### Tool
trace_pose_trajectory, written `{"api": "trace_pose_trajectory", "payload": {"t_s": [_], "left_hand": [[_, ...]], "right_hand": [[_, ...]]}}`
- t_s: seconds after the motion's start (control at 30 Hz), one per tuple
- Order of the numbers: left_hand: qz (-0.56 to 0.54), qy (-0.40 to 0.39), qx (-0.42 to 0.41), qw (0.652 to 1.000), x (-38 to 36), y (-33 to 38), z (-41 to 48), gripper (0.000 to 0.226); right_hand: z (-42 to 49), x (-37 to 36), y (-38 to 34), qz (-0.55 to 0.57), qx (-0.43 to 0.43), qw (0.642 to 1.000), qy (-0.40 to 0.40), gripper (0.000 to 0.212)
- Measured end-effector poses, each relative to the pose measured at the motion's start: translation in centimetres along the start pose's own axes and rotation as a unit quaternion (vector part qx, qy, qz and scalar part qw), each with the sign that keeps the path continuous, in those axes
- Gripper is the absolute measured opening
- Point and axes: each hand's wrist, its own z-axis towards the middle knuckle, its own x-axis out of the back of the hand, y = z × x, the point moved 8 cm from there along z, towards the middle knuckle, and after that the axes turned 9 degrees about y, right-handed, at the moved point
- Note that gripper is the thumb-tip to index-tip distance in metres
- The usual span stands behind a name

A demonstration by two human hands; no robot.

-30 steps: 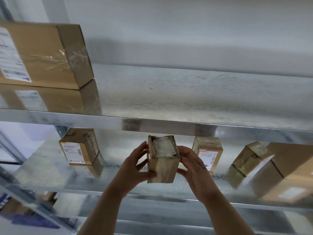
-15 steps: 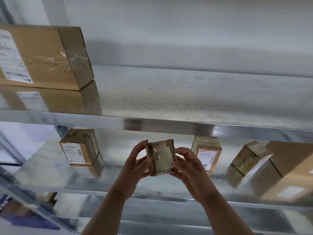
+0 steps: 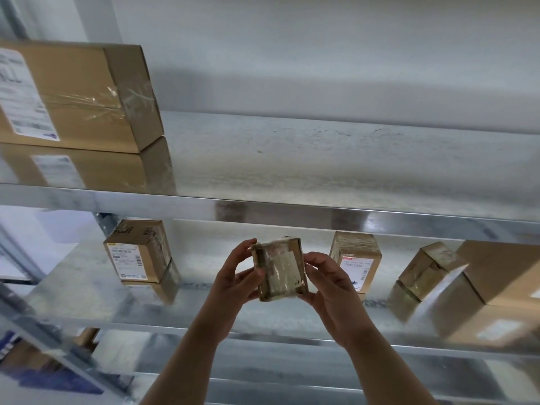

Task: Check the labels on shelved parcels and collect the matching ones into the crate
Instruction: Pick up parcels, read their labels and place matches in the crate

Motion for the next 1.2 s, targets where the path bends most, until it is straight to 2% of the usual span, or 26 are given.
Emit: {"api": "trace_pose_trajectory", "payload": {"t_s": [0.1, 0.2, 0.23, 0.33, 0.43, 0.57, 0.67, 0.83, 1.07, 1.2], "left_hand": [[-0.022, 0.020, 0.002, 1.000, 0.1, -0.2, 0.2, 0.055], [-0.067, 0.025, 0.025, 0.997, -0.2, -0.8, 0.1, 0.048], [-0.084, 0.022, 0.037, 0.996, -0.4, -1.0, 0.0, 0.046], [-0.108, -0.003, 0.073, 0.991, -0.7, -1.8, -0.3, 0.038], [-0.077, -0.011, 0.123, 0.989, -0.7, -2.6, -0.5, 0.037], [0.038, 0.017, 0.129, 0.991, -0.6, -2.7, -0.3, 0.058], [0.029, 0.019, 0.127, 0.991, -0.9, -2.6, -0.2, 0.063], [0.009, 0.016, 0.116, 0.993, -1.0, -2.7, -0.2, 0.071], [0.024, 0.020, 0.089, 0.996, -0.7, -2.3, -0.1, 0.066], [0.031, 0.020, 0.100, 0.994, -0.8, -2.7, 0.0, 0.062]], "right_hand": [[0.4, 0.5, 1.1, -0.002, -0.024, 0.998, 0.055, 0.025], [0.2, 0.9, 2.9, 0.018, -0.102, 0.992, 0.078, 0.053], [0.0, 0.8, 3.3, 0.032, -0.130, 0.988, 0.072, 0.058], [-0.8, 0.1, 3.7, 0.087, -0.176, 0.980, 0.032, 0.053], [-1.1, -0.4, 3.3, 0.120, -0.157, 0.980, -0.005, 0.058], [-1.0, -0.8, 2.7, 0.059, -0.116, 0.990, -0.046, 0.055], [-0.8, -0.7, 2.6, 0.009, -0.084, 0.995, -0.045, 0.054], [-0.7, -1.0, 1.9, -0.063, -0.039, 0.997, -0.037, 0.065], [-0.7, -1.0, 2.0, -0.056, -0.024, 0.998, -0.035, 0.062], [-0.4, -0.6, 2.6, -0.074, -0.042, 0.996, -0.029, 0.062]]}}
